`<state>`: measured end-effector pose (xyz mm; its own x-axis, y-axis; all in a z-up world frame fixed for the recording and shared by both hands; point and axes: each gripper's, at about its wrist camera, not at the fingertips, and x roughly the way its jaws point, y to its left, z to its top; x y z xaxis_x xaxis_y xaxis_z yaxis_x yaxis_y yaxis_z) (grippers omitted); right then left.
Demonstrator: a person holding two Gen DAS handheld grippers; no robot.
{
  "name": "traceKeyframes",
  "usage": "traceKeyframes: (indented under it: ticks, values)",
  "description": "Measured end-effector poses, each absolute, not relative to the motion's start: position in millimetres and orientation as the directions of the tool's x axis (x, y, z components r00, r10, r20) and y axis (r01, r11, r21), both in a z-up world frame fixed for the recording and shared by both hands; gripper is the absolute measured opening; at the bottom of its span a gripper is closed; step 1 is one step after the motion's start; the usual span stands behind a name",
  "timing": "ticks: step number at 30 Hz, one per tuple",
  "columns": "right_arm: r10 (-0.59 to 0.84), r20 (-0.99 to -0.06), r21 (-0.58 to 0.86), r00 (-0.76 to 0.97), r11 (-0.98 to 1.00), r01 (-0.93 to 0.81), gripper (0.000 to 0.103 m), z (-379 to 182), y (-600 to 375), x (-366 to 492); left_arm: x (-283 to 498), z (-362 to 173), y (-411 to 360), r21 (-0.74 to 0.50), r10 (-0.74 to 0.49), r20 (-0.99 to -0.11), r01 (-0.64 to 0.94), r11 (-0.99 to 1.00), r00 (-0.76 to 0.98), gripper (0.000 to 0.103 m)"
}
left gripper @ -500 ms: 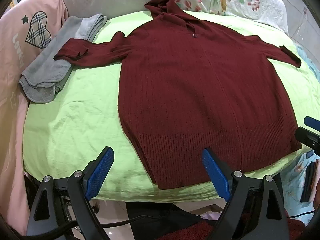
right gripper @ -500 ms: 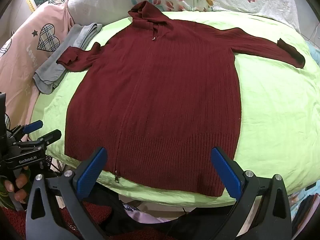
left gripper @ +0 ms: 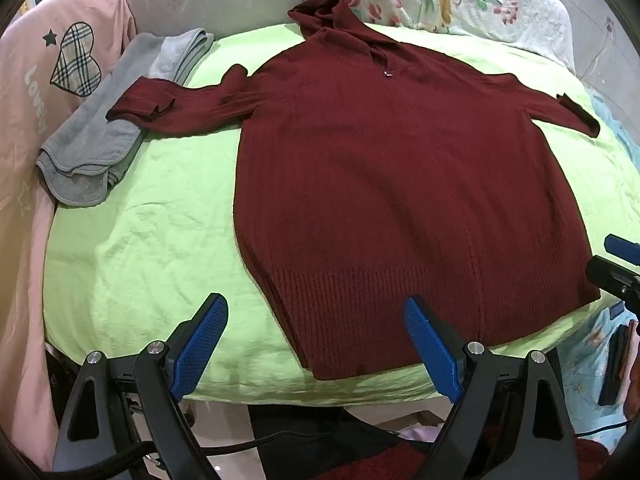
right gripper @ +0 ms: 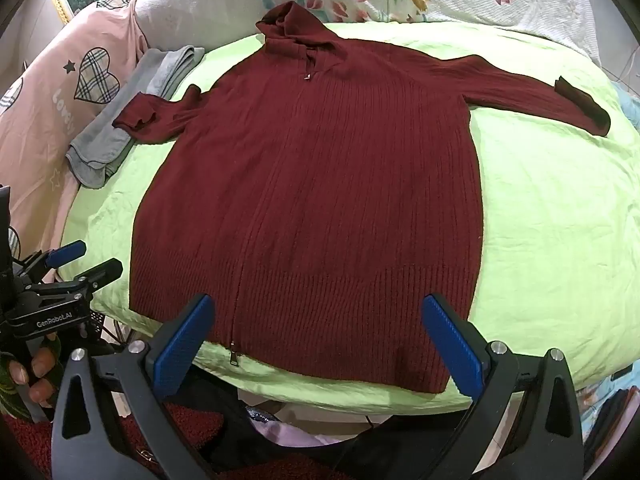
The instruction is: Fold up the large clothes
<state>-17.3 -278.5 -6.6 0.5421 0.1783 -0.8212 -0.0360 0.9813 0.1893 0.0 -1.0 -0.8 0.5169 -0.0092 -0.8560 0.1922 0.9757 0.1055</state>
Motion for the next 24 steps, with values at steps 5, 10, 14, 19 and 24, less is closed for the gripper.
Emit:
traceKeyframes:
  ticks: [5,10,14,19,24]
  values:
    - [0.177,-0.822,0.188,0.542,0.981,-0.036,0.103,-6.2,-278.2,-17.7,0.2,-0.6,-1.0,0.103,-0.011,-0.856,0.191,0.976,0.517,0.09]
    - [0.179,-0.819,0.19,0.546,0.981,-0.036,0.103,-7.8,-275.5,-17.0,0.4,2.0,-2.7,0.104,-0.01,-0.854,0.19,0.976,0.52,0.09]
    - [0.182,-0.817,0.193,0.547,0.98,-0.038,0.103,-7.7,-278.1,-16.4,-0.5,4.2,-4.8,0.092,-0.025,-0.849,0.194,0.977,0.528,0.09]
    - [0.182,-0.82,0.194,0.542,0.98,-0.036,0.103,-5.5,-280.9,-14.9,0.8,7.0,-8.9,0.085,-0.038,-0.852,0.209,0.974,0.522,0.09]
    - [0.165,-0.829,0.175,0.534,0.984,-0.034,0.103,-6.9,-280.8,-15.3,2.7,6.1,-9.5,0.064,-0.055,-0.864,0.217,0.974,0.501,0.09]
